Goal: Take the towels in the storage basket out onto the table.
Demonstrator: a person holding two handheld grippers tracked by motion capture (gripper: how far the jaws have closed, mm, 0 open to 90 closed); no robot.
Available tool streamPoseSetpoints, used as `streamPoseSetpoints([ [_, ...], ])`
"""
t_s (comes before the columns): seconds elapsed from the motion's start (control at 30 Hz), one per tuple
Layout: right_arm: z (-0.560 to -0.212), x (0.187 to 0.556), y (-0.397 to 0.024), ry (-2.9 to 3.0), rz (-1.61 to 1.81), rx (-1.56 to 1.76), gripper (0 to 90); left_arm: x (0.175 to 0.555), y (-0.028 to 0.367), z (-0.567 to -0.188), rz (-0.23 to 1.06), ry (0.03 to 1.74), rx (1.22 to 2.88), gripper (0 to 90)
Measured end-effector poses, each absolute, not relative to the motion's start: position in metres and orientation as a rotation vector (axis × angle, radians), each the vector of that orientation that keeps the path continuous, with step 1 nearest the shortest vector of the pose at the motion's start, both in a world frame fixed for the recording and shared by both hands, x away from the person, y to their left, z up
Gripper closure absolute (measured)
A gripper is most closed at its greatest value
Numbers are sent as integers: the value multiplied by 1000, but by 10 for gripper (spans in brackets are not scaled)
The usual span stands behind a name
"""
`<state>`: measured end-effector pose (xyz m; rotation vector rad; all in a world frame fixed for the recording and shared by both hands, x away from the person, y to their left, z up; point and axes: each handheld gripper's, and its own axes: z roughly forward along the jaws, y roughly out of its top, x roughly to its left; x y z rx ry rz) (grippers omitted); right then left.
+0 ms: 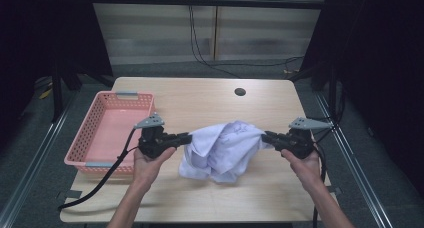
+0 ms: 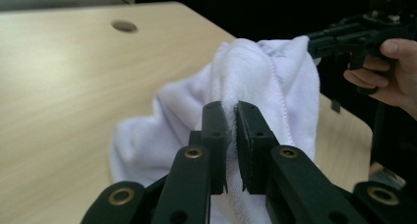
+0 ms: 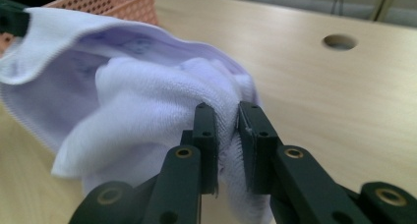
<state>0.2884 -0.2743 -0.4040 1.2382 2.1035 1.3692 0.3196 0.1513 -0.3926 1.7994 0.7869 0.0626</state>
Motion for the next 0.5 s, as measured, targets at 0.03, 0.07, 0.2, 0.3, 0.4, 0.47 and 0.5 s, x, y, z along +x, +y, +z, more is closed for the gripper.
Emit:
streamPoseSetpoints([
  [0.03, -400, 291, -278, 2089, 1371, 1245, 786, 319, 157, -388, 74, 794, 1780, 834],
  [0.07, -394, 294, -282, 2073, 1374, 1252, 787, 319, 163, -382, 100, 806, 1765, 835],
  [0.2, -375, 310, -301, 2001, 1357, 1281, 792, 315, 186, -373, 125, 849, 1727, 836],
  [0.3, -363, 325, -315, 1963, 1329, 1296, 800, 313, 205, -380, 123, 919, 1709, 838],
  [0.4, -358, 336, -324, 1905, 1229, 1335, 841, 310, 220, -394, 136, 998, 1702, 839],
  [0.47, -359, 346, -338, 1875, 1224, 1395, 846, 308, 228, -404, 101, 1013, 1675, 838],
  [0.5, -360, 349, -342, 1859, 1185, 1409, 850, 306, 228, -406, 101, 1018, 1677, 836],
])
